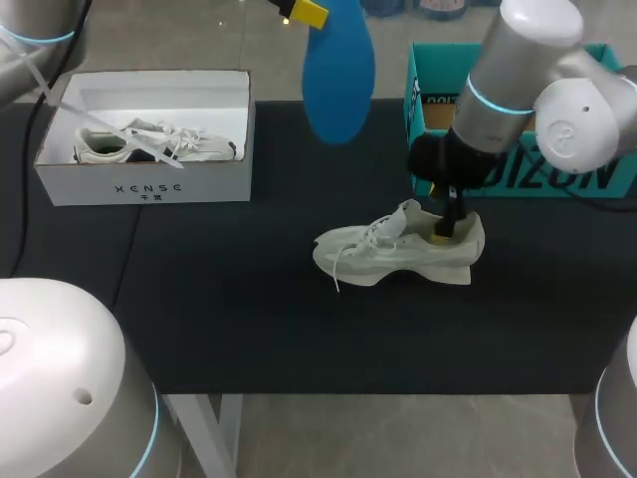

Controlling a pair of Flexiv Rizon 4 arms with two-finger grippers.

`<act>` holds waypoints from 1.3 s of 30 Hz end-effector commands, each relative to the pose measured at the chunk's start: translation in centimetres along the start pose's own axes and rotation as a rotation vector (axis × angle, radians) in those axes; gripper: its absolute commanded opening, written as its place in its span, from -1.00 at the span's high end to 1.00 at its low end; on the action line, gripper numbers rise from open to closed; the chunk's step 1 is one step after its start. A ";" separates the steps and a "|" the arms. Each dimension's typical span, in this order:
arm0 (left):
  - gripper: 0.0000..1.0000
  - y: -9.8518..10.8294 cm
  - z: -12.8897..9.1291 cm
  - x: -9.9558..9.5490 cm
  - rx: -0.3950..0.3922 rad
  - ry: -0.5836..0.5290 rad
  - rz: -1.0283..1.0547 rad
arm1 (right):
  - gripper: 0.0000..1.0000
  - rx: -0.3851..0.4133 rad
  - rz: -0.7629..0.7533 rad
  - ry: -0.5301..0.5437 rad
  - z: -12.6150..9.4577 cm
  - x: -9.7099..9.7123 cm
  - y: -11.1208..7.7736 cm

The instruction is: Take the shoe out of the shoebox, open the shoe tongue, remove and reinsert the insole, then place the shoe into the shoebox

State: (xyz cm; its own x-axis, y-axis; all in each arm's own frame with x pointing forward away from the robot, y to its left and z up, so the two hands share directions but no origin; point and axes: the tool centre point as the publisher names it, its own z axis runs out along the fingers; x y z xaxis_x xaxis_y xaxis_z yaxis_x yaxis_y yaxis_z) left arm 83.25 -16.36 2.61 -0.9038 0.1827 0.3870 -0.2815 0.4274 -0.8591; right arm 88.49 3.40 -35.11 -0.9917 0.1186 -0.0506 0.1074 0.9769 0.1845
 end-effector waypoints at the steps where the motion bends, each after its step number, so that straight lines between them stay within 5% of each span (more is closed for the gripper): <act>1: 1.00 0.0 0.0 0.1 -0.001 -0.002 0.000 | -1.00 0.009 0.001 0.030 2.4 -0.9 0.4; 6: 1.00 0.0 0.0 0.1 -0.001 -0.002 0.000 | -1.00 0.023 -0.007 0.056 4.1 -1.0 0.1; 7: 1.00 0.0 0.0 0.1 -0.001 -0.002 0.000 | -0.59 0.026 -0.010 0.060 4.3 -1.0 0.1; 9: 1.00 0.0 0.0 0.1 -0.001 -0.002 0.000 | 0.62 0.032 -0.011 0.068 4.6 -1.0 -0.1; 10: 1.00 0.0 0.0 0.1 -0.001 -0.002 0.000 | 1.00 0.035 -0.013 0.075 4.7 -1.0 -0.2; 28: 1.00 0.0 0.0 0.1 -0.001 -0.002 0.000 | 1.00 0.024 0.002 0.043 2.8 -0.3 -1.4; 39: 1.00 0.0 0.0 0.1 -0.001 -0.002 0.000 | 1.00 0.009 0.023 -0.047 -4.3 -0.9 -3.5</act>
State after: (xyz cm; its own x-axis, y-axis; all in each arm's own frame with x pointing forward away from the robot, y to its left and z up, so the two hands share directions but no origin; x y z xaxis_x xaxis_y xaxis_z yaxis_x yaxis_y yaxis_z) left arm 83.24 -16.36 2.60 -0.9039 0.1825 0.3868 -0.2814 0.4273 -0.8592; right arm 90.14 0.76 -34.80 -0.9866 0.1465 -0.0717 0.1326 0.9764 0.1707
